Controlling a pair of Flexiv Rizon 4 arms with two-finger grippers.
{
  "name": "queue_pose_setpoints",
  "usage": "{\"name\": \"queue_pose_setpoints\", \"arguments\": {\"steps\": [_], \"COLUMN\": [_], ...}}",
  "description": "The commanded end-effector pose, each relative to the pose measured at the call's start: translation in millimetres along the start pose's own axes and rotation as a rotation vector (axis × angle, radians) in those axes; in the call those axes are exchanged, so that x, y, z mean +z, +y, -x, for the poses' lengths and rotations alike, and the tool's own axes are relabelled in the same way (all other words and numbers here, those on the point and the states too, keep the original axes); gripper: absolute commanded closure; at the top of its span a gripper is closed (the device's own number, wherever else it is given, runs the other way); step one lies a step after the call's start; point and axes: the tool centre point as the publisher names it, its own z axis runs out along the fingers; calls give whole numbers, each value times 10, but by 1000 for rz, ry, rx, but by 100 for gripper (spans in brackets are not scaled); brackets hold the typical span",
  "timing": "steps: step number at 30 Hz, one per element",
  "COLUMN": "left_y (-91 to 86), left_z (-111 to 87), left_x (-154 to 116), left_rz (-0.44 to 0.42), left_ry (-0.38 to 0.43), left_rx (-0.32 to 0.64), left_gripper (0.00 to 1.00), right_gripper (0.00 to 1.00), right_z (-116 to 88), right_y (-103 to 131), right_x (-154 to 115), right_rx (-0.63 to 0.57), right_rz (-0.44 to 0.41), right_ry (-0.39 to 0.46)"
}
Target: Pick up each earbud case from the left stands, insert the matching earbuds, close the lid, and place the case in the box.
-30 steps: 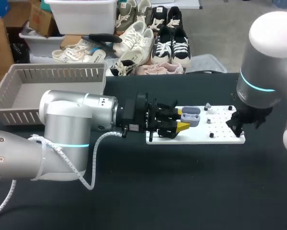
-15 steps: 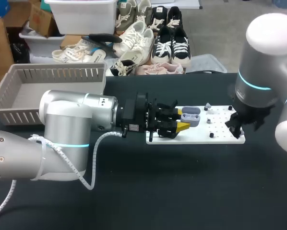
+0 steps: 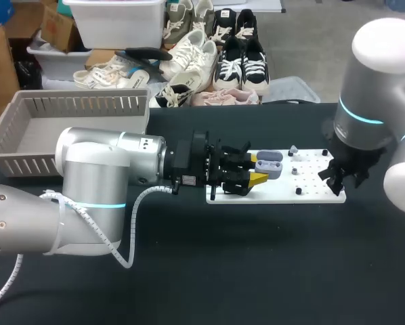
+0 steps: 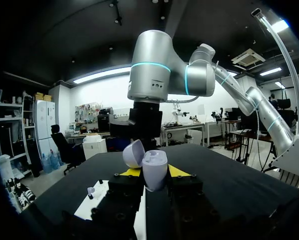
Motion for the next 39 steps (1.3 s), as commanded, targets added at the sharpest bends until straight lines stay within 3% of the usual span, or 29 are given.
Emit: {"name": "queue_pose_setpoints", "arguments": {"steps": [1,25,31,37,39], "left_y": [0,0,0,0,0], "left_z": [-1,-1,-1,-1,-1], "left_x": [7,7,7,7,7], "left_rz": [2,2,2,2,2], "left_ry": [1,1,1,1,1], "left_rx": [1,1,1,1,1], "left_gripper": [100,100,100,100,100], "right_gripper": [59,69,78,100,100], "right_z": [34,42,38,40,41], "right_y": [8,19,22,24,25], "right_x": [19,76,96,112,112], "right_rx": [-2,-5,-7,-10,-11], "right_rz": [0,2,5,8,10], "right_ry": [10,22,27,32,31]}}
